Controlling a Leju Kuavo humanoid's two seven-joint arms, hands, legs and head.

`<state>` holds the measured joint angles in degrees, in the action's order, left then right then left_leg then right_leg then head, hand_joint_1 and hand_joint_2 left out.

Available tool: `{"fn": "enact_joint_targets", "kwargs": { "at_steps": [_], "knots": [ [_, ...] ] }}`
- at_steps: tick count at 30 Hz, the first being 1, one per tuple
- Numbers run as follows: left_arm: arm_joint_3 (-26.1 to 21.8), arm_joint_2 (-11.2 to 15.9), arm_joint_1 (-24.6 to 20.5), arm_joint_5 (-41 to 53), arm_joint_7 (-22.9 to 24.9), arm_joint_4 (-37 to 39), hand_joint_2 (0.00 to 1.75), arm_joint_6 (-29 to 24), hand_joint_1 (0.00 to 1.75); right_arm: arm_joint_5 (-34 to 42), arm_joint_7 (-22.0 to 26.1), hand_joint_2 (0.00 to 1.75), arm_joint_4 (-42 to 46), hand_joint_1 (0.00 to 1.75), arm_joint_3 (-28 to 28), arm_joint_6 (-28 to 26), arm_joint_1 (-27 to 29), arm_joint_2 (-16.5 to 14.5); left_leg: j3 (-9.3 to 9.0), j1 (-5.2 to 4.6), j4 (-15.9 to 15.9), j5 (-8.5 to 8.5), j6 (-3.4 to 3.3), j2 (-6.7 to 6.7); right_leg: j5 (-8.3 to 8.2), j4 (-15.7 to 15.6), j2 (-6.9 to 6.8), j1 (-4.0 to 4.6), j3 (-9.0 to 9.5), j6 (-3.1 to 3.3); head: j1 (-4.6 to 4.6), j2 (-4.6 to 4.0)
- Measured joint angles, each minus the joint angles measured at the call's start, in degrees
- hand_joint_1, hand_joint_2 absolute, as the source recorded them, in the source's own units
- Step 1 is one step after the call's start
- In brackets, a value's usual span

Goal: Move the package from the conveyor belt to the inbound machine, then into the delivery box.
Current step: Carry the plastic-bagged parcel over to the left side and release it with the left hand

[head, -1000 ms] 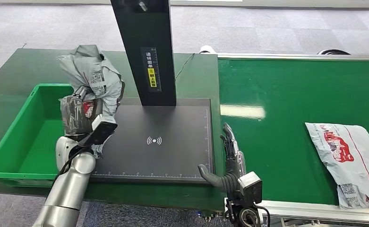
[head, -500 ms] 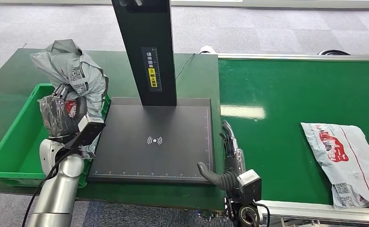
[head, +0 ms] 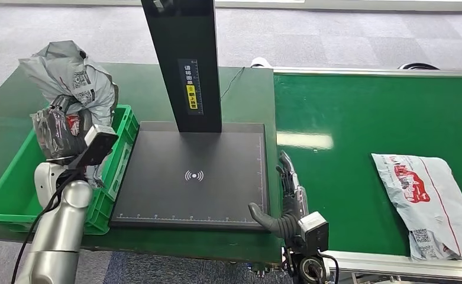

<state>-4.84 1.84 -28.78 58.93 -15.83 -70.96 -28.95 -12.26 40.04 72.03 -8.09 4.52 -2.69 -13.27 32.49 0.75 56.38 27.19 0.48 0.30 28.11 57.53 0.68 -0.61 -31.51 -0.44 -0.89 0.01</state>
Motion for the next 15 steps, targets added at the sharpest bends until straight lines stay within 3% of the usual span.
{"fn": "enact_joint_targets", "kwargs": {
  "at_steps": [8,15],
  "knots": [
    [-3.7,4.78,-8.85,2.65,2.13,13.04,1.75,-0.65,1.75,0.4,0.0,1.75,-0.01,0.0,0.11,0.04,0.25,0.0,0.0,0.03,0.0,-0.01,0.01,-0.03,-0.01,0.02,0.02,0.03,-0.02,0.02,0.01,0.0],
    [-5.42,7.33,-13.01,6.12,5.08,23.69,1.75,-0.23,1.75,0.63,0.0,1.75,-0.01,0.0,0.11,0.04,0.37,0.0,0.0,0.03,0.0,-0.01,0.01,-0.03,-0.01,0.02,0.02,0.03,-0.02,0.02,0.02,-0.01]
  ]
}}
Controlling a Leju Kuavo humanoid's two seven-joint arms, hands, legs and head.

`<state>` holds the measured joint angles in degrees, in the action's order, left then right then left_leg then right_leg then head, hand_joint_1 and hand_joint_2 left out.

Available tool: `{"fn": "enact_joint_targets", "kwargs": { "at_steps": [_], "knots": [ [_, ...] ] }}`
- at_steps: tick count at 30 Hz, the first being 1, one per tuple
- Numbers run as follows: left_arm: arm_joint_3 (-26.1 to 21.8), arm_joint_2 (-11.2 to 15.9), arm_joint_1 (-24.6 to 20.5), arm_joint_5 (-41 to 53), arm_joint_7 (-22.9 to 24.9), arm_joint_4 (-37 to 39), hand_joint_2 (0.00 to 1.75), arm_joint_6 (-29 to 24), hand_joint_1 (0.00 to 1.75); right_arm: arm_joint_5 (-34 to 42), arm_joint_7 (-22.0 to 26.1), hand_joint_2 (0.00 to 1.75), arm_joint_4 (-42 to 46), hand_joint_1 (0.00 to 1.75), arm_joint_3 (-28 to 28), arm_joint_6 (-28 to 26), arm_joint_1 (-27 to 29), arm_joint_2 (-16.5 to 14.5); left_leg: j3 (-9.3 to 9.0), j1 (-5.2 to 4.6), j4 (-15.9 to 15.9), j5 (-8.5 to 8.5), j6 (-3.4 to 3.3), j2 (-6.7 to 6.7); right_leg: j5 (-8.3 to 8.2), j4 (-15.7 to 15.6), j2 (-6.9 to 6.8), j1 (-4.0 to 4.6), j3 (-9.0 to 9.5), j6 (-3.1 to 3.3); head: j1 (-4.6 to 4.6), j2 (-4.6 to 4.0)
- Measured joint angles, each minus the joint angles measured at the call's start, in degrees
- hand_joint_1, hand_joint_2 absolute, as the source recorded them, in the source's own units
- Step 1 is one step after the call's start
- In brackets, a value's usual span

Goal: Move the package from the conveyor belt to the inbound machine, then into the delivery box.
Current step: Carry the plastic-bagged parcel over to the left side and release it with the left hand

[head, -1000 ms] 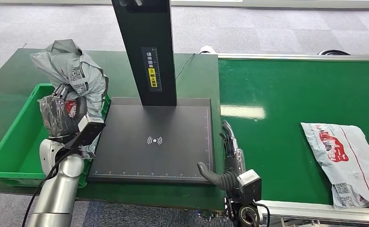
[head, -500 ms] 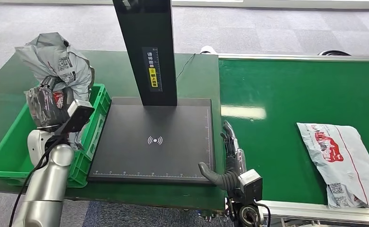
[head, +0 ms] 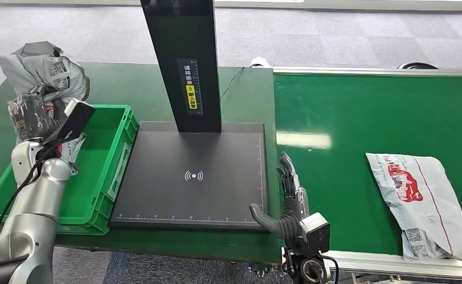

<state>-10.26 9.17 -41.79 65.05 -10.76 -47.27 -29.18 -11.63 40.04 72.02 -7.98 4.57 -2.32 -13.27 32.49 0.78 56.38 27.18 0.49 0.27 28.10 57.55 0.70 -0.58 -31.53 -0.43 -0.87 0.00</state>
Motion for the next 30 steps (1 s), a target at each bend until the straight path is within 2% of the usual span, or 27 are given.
{"fn": "enact_joint_targets", "kwargs": {
  "at_steps": [5,7,11,15,19,23,30],
  "knots": [
    [-0.34,1.11,-2.44,3.59,5.33,6.53,1.75,4.54,1.75,0.0,0.0,1.75,0.0,0.0,0.0,0.0,-0.01,0.02,0.0,0.0,0.0,0.0,0.0,0.0,0.0,0.0,0.0,0.0,0.0,0.0,-0.01,0.01],
    [-0.34,1.4,-3.25,4.51,6.49,8.51,1.75,5.87,1.69,0.0,0.0,1.75,0.0,0.0,0.01,0.01,-0.02,0.02,0.0,0.0,0.0,0.0,0.0,0.0,0.0,0.0,0.0,0.0,0.0,0.0,-0.01,0.01],
    [-0.33,1.82,-4.85,6.6,8.74,12.03,1.75,11.08,0.01,-0.16,0.0,1.75,0.0,0.0,0.07,0.23,-0.04,0.02,0.0,0.0,0.0,0.0,0.0,0.01,0.0,0.0,0.0,0.0,0.0,0.0,-0.01,0.01],
    [-0.36,1.97,-5.58,7.14,8.79,14.8,1.75,15.21,0.0,-0.51,0.0,1.75,0.0,0.0,0.26,0.68,-0.08,0.02,0.01,0.0,0.0,0.0,0.0,-0.01,0.0,0.0,0.0,0.0,-0.02,0.0,-0.01,0.01],
    [-1.71,1.52,-5.34,0.8,1.17,14.69,1.75,15.33,0.0,-0.7,0.0,1.75,0.0,0.0,0.4,0.76,-0.07,0.0,0.01,0.0,0.0,0.0,0.0,0.0,0.0,0.0,0.0,0.0,-0.02,0.0,0.0,0.01],
    [-3.62,-0.22,-3.2,-7.02,-5.34,9.85,1.75,15.2,0.0,-0.7,0.0,1.75,0.0,0.0,0.5,0.44,0.02,0.0,0.01,0.0,0.0,0.0,0.0,-0.01,0.0,0.0,0.0,0.0,-0.02,0.0,-0.01,0.0],
    [-4.68,-2.45,-0.07,-9.59,-6.8,2.68,1.75,15.24,0.0,-0.85,0.0,1.75,0.0,0.0,0.5,0.15,0.14,-0.1,0.01,0.0,0.0,0.0,0.0,0.0,0.0,0.0,0.0,0.0,-0.01,0.0,-0.01,0.0]
  ]
}}
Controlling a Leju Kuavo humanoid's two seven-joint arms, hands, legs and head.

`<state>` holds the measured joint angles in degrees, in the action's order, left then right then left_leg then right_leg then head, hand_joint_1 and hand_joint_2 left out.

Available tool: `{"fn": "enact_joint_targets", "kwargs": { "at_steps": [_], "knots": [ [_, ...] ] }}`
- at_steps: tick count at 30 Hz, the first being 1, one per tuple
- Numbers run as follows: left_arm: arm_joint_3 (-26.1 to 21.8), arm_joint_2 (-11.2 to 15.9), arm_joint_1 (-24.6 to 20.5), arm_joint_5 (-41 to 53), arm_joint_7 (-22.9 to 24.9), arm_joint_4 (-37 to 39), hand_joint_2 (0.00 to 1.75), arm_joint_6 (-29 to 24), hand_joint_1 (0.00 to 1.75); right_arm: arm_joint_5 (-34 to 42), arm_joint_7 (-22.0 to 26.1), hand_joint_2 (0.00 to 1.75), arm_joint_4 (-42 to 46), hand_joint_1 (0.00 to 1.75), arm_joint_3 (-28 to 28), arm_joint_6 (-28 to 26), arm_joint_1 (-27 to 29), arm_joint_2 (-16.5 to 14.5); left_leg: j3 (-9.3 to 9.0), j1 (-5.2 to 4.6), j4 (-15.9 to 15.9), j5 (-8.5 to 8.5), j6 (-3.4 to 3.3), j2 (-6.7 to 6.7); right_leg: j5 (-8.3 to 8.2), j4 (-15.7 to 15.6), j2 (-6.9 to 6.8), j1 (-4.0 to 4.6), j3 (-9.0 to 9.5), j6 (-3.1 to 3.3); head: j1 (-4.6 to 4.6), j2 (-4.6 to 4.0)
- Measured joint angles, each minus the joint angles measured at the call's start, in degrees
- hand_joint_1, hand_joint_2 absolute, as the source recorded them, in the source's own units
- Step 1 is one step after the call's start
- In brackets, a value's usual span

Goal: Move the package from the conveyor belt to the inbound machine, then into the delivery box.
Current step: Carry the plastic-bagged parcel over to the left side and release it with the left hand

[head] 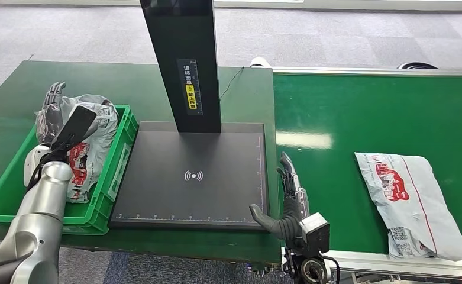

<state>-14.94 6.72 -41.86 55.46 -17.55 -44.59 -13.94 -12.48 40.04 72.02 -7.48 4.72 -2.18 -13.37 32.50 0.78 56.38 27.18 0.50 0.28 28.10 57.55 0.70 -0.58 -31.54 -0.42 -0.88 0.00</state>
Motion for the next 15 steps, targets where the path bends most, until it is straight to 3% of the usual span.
{"fn": "enact_joint_targets", "kwargs": {
  "at_steps": [4,10,13,15],
  "knots": [
    [-0.38,-0.93,1.37,-4.14,-2.34,-3.06,1.75,-1.67,0.0,-0.21,0.0,1.75,0.0,0.0,0.02,-0.17,0.13,-0.09,0.0,0.0,0.0,0.0,0.0,-0.02,0.0,0.0,0.01,0.0,0.0,0.0,0.0,0.0],
    [0.68,-5.17,8.27,-28.05,-12.39,-20.37,1.75,-10.64,0.0,0.0,0.0,1.75,0.01,0.0,0.07,-1.52,0.31,-0.6,0.02,-0.01,0.01,0.03,0.0,-0.03,0.01,-0.02,0.01,-0.01,-0.01,0.0,0.01,0.0],
    [4.21,-7.05,14.19,-37.7,-15.48,-30.67,1.75,-9.48,0.0,0.57,0.0,1.75,0.23,0.0,0.14,-3.6,0.42,-0.79,0.02,-0.03,0.0,0.05,0.0,-0.02,0.02,-0.04,0.01,-0.04,-0.03,0.0,-0.01,0.0],
    [8.06,-8.48,19.19,-42.55,-16.85,-35.75,1.75,-5.22,0.0,0.44,0.0,1.75,0.38,0.0,0.5,-5.3,0.49,-1.04,0.02,-0.04,0.0,0.06,-0.01,-0.01,0.04,-0.05,-0.01,-0.06,-0.04,-0.01,0.0,0.01]
  ]
}}
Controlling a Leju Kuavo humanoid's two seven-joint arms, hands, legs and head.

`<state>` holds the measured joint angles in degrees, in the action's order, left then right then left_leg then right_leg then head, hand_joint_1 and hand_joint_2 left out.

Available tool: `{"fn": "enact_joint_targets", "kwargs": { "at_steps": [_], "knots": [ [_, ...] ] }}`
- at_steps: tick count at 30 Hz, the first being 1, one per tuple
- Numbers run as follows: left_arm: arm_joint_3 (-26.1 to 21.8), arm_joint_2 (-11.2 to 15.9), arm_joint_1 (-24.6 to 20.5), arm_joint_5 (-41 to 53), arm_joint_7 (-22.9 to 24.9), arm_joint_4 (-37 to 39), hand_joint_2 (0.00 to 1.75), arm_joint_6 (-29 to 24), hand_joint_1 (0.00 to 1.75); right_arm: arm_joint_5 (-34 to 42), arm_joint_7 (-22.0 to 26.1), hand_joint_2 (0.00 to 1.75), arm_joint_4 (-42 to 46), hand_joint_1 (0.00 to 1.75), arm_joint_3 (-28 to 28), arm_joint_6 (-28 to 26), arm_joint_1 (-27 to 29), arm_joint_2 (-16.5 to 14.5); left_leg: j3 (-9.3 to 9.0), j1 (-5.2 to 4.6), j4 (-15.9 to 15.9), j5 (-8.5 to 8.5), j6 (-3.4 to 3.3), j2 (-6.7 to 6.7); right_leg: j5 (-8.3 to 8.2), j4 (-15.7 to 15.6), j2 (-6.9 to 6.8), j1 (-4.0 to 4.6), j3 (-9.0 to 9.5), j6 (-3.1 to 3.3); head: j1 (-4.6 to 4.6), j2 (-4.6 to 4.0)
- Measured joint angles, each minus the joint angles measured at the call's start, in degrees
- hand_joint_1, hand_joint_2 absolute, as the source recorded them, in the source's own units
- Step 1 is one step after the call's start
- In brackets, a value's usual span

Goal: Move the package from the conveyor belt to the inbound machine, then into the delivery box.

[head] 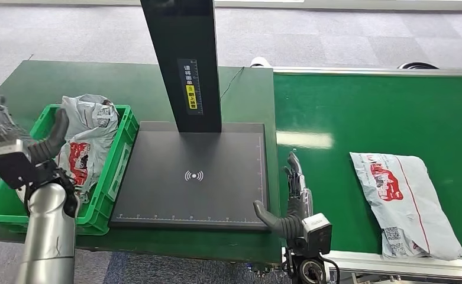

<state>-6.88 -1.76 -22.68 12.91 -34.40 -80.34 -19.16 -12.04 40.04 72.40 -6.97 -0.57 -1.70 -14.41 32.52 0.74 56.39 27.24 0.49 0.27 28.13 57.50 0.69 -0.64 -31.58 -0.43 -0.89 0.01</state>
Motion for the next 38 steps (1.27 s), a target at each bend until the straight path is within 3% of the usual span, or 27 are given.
{"fn": "enact_joint_targets", "kwargs": {
  "at_steps": [6,9,16,23,24,27,28,38],
  "knots": [
    [12.48,-5.32,11.5,-10.78,-3.3,-1.93,1.75,16.39,0.0,-0.07,-0.08,1.75,0.14,0.0,3.12,-0.16,1.13,-1.86,0.0,-0.03,0.0,0.01,-0.01,0.0,-0.01,-0.01,0.0,-0.03,0.04,-0.01,0.0,-0.01],
    [13.52,-7.98,14.4,-16.58,-3.89,0.78,1.75,24.89,0.0,-0.9,-0.73,1.75,0.1,0.0,4.79,0.25,1.41,-2.52,-0.01,-0.03,0.0,0.01,-0.01,0.02,-0.02,-0.01,0.0,-0.03,0.04,-0.01,-0.01,-0.01],
    [13.07,-12.05,18.8,-13.03,-5.22,7.38,1.75,33.79,0.0,-2.03,-2.14,1.75,-0.37,0.0,6.6,2.12,1.97,-3.43,0.01,-0.01,-0.01,0.01,-0.01,0.03,-0.01,0.0,-0.01,0.0,0.03,-0.01,-0.01,-0.01],
    [11.97,-14.09,21.66,-8.16,-5.62,10.27,1.75,36.47,0.0,0.04,-1.05,1.75,-2.84,0.0,8.77,4.82,1.92,-3.44,0.01,-0.02,-0.01,0.01,-0.01,0.04,-0.01,0.0,-0.01,-0.02,0.04,-0.01,0.0,-0.01],
    [11.93,-14.28,21.92,-7.74,-5.63,10.37,1.75,36.47,0.0,0.26,-0.86,1.31,-3.13,0.0,8.93,5.35,1.92,-3.44,0.01,-0.02,-0.01,0.0,-0.01,0.05,-0.01,0.0,-0.01,-0.01,0.05,-0.01,0.01,-0.01],
    [11.83,-14.69,22.74,-6.4,-5.76,10.46,1.75,36.42,0.0,0.52,-0.4,1.31,-3.82,0.0,9.31,6.99,1.86,-3.43,0.01,-0.01,-0.01,0.0,-0.01,0.05,-0.01,0.0,-0.01,-0.01,0.05,-0.01,-0.01,-0.01],
    [11.8,-14.77,23.01,-5.81,-5.81,10.46,1.75,36.27,0.0,0.62,-0.3,1.75,-3.96,0.0,9.38,7.41,1.78,-3.43,0.0,-0.01,-0.01,0.0,-0.01,0.05,-0.01,0.0,-0.01,-0.01,0.05,-0.01,-0.01,-0.01],
    [11.91,-15.14,24.19,-2.5,-5.84,9.45,1.75,35.4,0.0,2.38,-0.09,1.75,-4.1,0.0,9.41,8.12,0.74,-3.45,0.01,-0.01,-0.01,0.0,-0.01,0.05,-0.01,0.0,-0.01,-0.01,0.06,-0.01,-0.01,0.0]
  ]
}}
